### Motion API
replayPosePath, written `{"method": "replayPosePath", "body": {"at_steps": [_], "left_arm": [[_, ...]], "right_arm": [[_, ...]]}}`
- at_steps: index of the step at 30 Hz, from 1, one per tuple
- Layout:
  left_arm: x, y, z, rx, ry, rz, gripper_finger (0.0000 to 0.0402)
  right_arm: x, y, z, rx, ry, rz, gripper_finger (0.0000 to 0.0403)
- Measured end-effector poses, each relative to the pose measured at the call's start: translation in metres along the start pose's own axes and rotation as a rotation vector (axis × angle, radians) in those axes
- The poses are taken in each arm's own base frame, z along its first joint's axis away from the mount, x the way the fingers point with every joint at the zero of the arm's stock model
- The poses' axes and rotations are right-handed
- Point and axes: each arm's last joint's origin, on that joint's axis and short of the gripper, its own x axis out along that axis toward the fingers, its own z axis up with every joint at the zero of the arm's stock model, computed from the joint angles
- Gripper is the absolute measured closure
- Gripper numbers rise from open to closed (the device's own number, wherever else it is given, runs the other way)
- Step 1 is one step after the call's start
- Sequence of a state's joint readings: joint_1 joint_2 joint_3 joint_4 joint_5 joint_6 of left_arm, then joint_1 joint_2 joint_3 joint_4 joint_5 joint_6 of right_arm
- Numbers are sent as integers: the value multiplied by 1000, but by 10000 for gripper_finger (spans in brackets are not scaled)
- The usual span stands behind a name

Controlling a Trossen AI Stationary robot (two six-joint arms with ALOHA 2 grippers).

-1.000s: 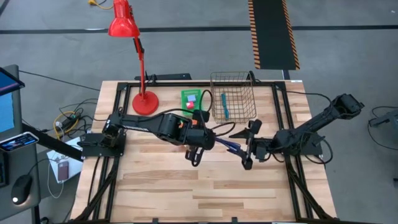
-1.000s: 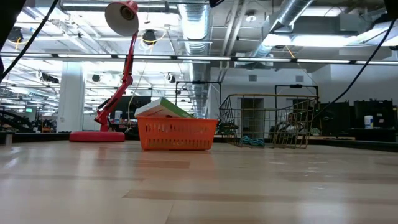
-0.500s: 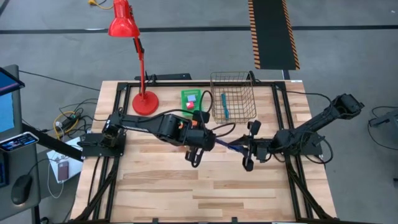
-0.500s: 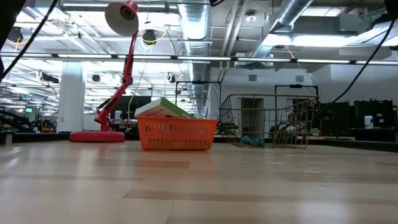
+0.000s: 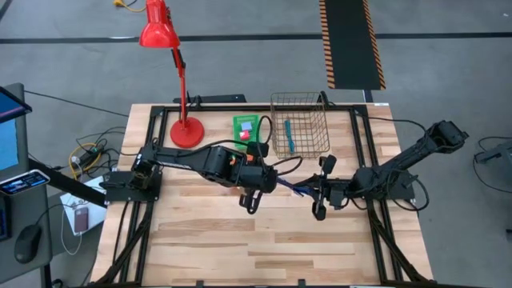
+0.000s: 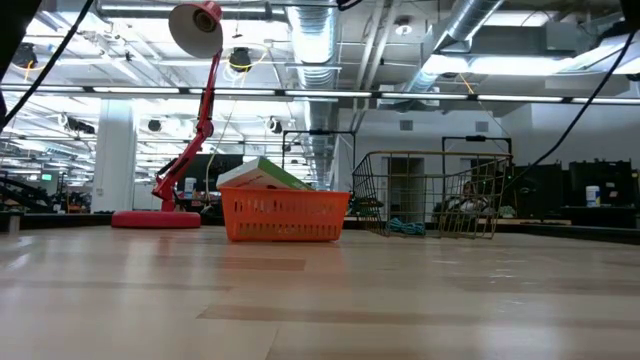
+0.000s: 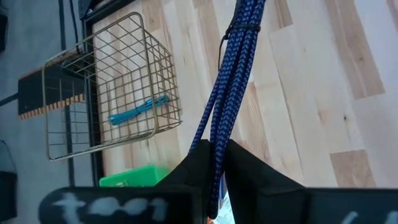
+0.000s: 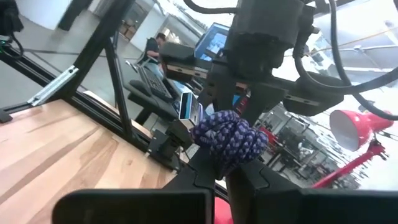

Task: Pick and place items into bin
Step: Put the blue charger cable into the wire basket

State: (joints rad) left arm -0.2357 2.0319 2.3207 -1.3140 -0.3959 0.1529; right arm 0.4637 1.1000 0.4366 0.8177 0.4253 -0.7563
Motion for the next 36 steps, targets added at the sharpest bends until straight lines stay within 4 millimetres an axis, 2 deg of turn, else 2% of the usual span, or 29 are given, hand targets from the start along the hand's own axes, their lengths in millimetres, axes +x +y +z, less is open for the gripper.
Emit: {"method": "replayPosePath", "body": {"at_steps": [4,9,16,22,25,31,36], "left_arm": [[-2,-5,2,-20,-20,-36,372],[-8,-18,8,-10,-71,-63,337],[-12,-28,10,-55,-90,-70,292],[-13,-28,10,-104,-84,-69,286],[-13,-28,9,-112,-83,-70,285],[-13,-28,9,-119,-82,-62,285],[-12,-27,9,-121,-80,-48,285]], "right_arm": [[0,-1,-1,-23,28,-30,396],[0,-4,-4,-84,107,-105,396],[6,-23,-13,-186,266,-269,396],[11,-53,-39,-262,503,-463,396],[11,-65,-55,-275,600,-499,390],[8,-79,-83,-181,714,-534,385],[7,-86,-92,-119,734,-572,355]]}}
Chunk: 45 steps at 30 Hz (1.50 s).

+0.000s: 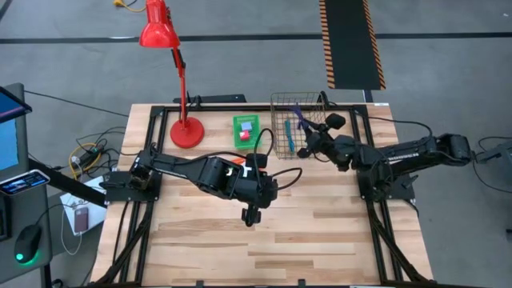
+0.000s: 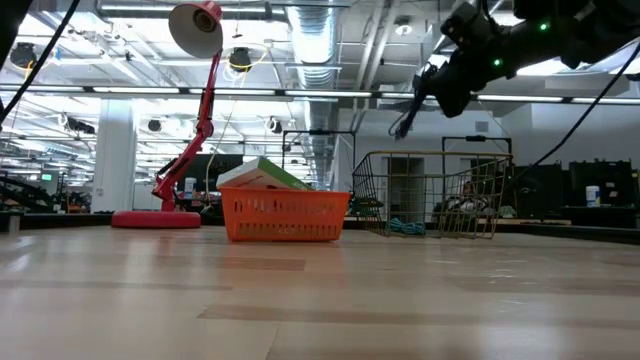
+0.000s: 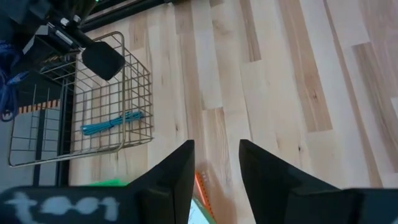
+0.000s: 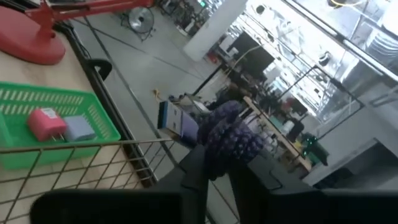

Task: Pick and place items into bin
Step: Put the blue charger cable into the wire basket, then return to Home Position

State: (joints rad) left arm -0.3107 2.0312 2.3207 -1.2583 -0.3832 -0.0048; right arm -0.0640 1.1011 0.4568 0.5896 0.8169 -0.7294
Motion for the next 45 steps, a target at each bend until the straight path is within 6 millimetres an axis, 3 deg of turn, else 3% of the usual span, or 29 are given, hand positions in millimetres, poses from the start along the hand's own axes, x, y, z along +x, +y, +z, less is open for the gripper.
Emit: {"method": "replayPosePath", "body": {"at_steps": [16,25,30,38,41,45], "left_arm": [[1,2,-2,26,18,2,285],[-4,9,0,-75,-9,31,285],[-44,25,4,-115,-165,46,285],[-159,83,-34,-395,-399,263,285],[-176,89,-49,-422,-435,282,285],[-170,90,-71,-458,-417,386,285]], "right_arm": [[-6,5,3,-46,-24,38,206],[-6,-2,4,-25,61,-110,191],[-7,5,-4,33,140,-101,196],[-33,27,2,-47,91,39,198],[-44,35,10,15,3,146,200],[-54,32,29,220,-187,476,199]]}}
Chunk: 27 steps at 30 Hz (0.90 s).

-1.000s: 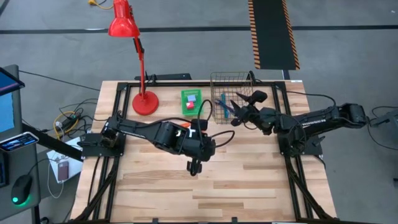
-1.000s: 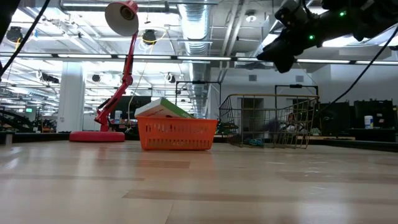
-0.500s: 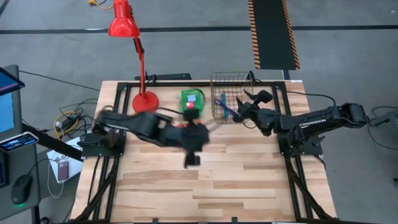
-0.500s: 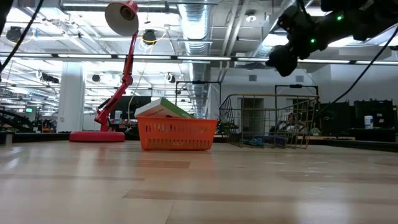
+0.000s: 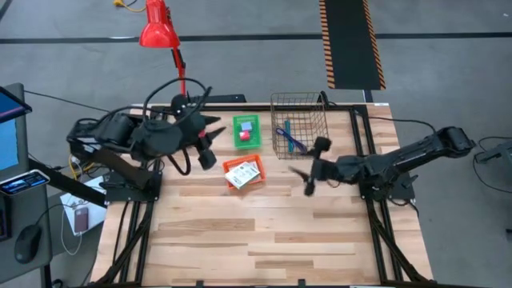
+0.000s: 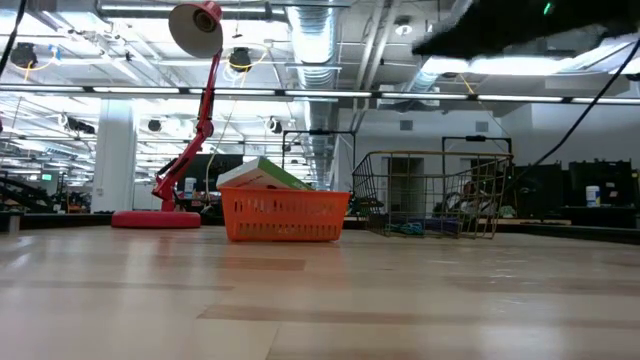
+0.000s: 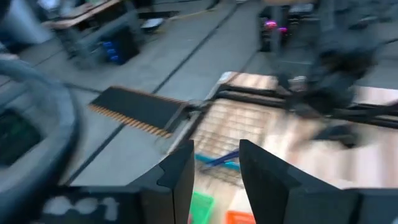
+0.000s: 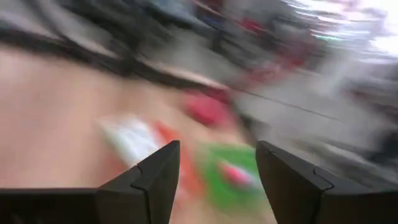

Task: Pick and place items into bin
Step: Return to Home Position

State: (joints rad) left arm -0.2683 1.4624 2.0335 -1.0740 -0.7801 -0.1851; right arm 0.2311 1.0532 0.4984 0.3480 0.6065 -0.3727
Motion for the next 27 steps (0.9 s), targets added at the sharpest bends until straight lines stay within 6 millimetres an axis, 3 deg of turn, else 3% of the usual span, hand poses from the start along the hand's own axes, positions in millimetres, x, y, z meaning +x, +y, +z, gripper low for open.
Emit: {"method": "replayPosePath", "body": {"at_steps": [3,7,12,16,19,21,27], "left_arm": [[8,8,-23,-44,-7,43,285],[24,12,-65,-102,-33,-37,285],[38,26,-126,-185,-159,-173,285],[43,36,-178,-237,-218,-227,285],[42,42,-211,-289,-262,-222,285],[40,43,-229,-313,-292,-229,285],[37,44,-269,-352,-382,-273,285]], "right_arm": [[-7,-5,14,128,-105,272,198],[-29,-28,36,229,-188,513,198],[-76,-71,51,270,-204,536,198],[-126,-107,57,294,-340,473,200],[-170,-129,49,310,-478,435,199],[-188,-134,38,320,-548,416,197],[-194,-122,0,378,-538,432,200]]}}
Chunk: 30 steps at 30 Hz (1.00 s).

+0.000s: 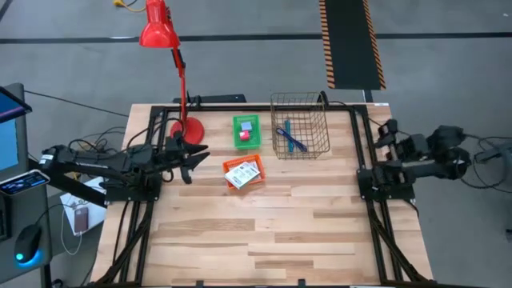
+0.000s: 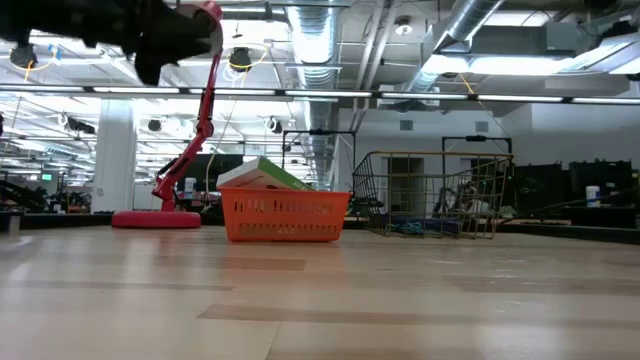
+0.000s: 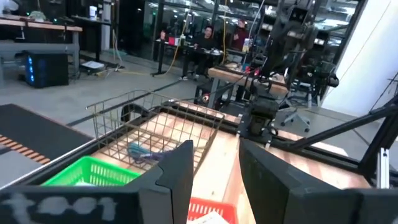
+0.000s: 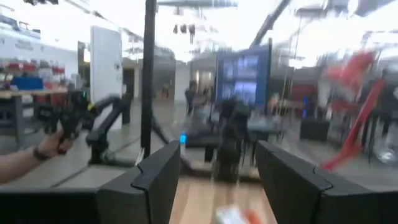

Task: Pick and place items into bin
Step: Return to Home Position

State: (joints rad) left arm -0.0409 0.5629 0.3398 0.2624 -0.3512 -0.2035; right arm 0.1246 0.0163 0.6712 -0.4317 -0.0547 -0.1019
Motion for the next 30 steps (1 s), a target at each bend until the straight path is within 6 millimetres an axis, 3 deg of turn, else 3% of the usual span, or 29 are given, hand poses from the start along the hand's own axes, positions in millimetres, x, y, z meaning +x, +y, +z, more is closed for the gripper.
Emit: {"method": "replayPosePath", "body": {"at_steps": [8,15,21,30], "left_arm": [[-10,12,-39,21,-8,1,285],[-20,23,-75,23,-15,10,285],[-20,25,-79,46,27,25,285],[-21,27,-87,89,104,48,285]], "right_arm": [[26,5,-60,57,162,12,200],[45,8,-108,81,153,-4,203],[51,7,-125,91,39,-57,204],[52,4,-154,112,104,-176,204]]}}
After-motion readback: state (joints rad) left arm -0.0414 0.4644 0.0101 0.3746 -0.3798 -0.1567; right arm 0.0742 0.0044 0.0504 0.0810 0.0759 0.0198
